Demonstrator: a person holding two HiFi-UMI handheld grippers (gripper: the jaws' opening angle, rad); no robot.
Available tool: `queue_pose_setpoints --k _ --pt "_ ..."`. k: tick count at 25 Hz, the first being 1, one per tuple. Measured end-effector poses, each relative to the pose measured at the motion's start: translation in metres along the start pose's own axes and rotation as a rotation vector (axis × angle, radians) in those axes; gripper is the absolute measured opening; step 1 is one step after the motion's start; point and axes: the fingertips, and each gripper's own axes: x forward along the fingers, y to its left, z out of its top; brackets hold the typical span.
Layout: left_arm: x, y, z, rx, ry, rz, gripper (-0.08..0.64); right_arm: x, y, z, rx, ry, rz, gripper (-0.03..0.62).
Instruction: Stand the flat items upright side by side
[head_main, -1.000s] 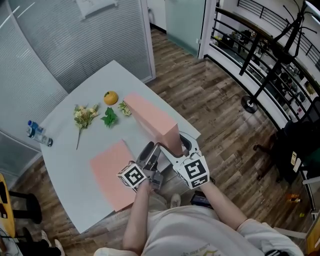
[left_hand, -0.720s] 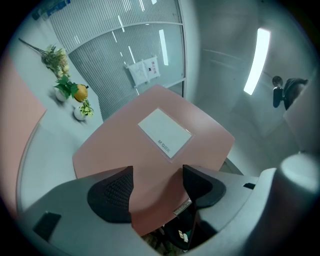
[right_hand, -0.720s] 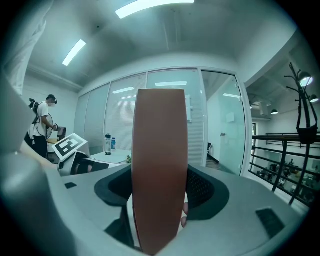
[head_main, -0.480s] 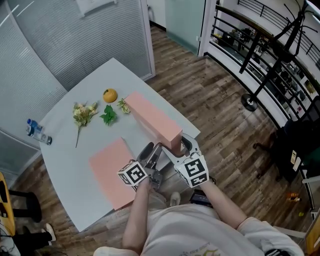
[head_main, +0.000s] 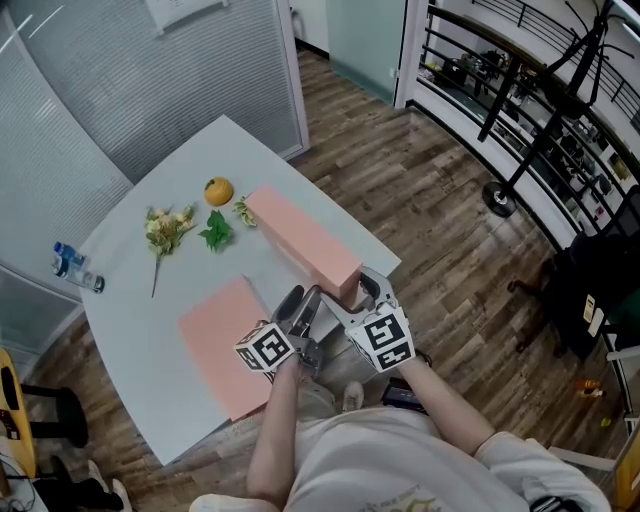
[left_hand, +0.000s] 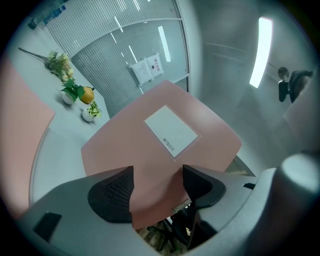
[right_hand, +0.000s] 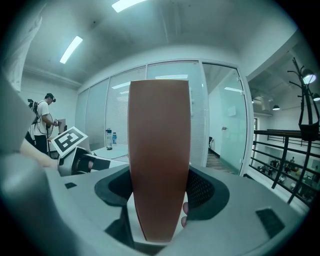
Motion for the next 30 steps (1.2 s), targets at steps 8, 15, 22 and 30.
queue_pose_setpoints --k 8,15,22,30 --pt "-0.004 0.005 -0.002 -0.021 0.0 0.006 0.298 0.0 0.002 0.0 -0.009 0.001 -0.005 0.31" --pt "-0.014 0.01 0.005 -0.011 -0.015 0.031 0.298 -0.002 0.002 -0.004 0.022 0.032 0.004 0.31" --pt "-0.03 0.017 0.011 0.008 -0.028 0.064 0.298 -0.016 -0.003 -0.013 0.087 0.057 -0.007 0.311" --pt "-0.062 0.015 0.022 0.111 -0.016 0.124 0.298 -0.044 -0.012 -0.037 0.26 0.066 -0.056 0.312"
